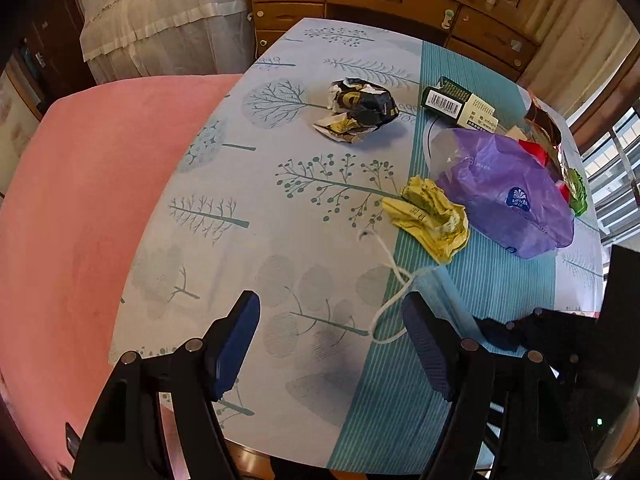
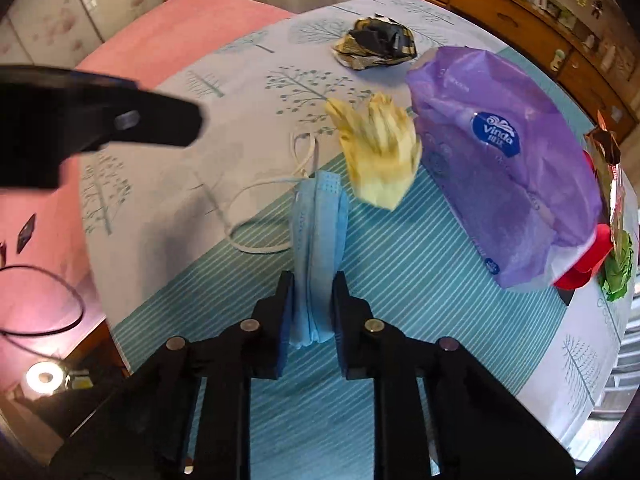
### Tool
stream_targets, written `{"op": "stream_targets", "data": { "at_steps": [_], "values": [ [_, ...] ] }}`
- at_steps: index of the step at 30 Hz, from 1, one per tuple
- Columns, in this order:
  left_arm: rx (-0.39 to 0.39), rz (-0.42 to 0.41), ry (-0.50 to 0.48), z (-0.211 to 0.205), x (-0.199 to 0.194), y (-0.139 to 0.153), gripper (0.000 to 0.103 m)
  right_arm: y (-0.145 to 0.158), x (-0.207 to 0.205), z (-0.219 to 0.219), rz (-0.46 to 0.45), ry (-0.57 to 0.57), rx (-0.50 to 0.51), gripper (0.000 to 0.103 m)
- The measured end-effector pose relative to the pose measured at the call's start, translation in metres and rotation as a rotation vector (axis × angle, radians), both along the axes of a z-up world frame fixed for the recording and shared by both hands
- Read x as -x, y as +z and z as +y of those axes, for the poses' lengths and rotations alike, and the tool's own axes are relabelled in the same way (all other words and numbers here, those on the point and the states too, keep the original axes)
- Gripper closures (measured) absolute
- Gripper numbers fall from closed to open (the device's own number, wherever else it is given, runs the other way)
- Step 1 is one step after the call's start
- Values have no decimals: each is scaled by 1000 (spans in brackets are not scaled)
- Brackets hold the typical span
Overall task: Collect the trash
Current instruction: 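Grasp the blue face mask with the right tool while the left tool grasps the yellow wrapper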
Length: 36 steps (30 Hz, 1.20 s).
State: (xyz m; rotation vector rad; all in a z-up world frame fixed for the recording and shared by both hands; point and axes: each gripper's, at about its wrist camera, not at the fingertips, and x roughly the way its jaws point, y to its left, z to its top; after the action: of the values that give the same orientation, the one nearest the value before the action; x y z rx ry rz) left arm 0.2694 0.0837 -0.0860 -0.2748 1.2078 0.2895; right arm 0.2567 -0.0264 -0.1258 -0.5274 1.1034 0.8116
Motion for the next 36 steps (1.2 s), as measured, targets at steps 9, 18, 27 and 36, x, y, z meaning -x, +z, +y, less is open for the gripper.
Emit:
{"op": "stream_targets", "data": {
  "at_steps": [9, 18, 27, 36],
  "values": [
    [23, -16, -19, -20, -27, 5, 28, 28, 7, -48, 21, -6, -51, 89],
    [70, 8, -11, -37, -61, -12, 28, 46, -31, -96, 12, -246, -79, 89],
    [112, 62, 29, -49, -94, -43, 28, 60, -68, -122, -15, -370, -122, 89],
    [185, 106, 90, -48, -117, -73, 55, 44, -61, -118, 20, -354, -118, 89]
  ]
}}
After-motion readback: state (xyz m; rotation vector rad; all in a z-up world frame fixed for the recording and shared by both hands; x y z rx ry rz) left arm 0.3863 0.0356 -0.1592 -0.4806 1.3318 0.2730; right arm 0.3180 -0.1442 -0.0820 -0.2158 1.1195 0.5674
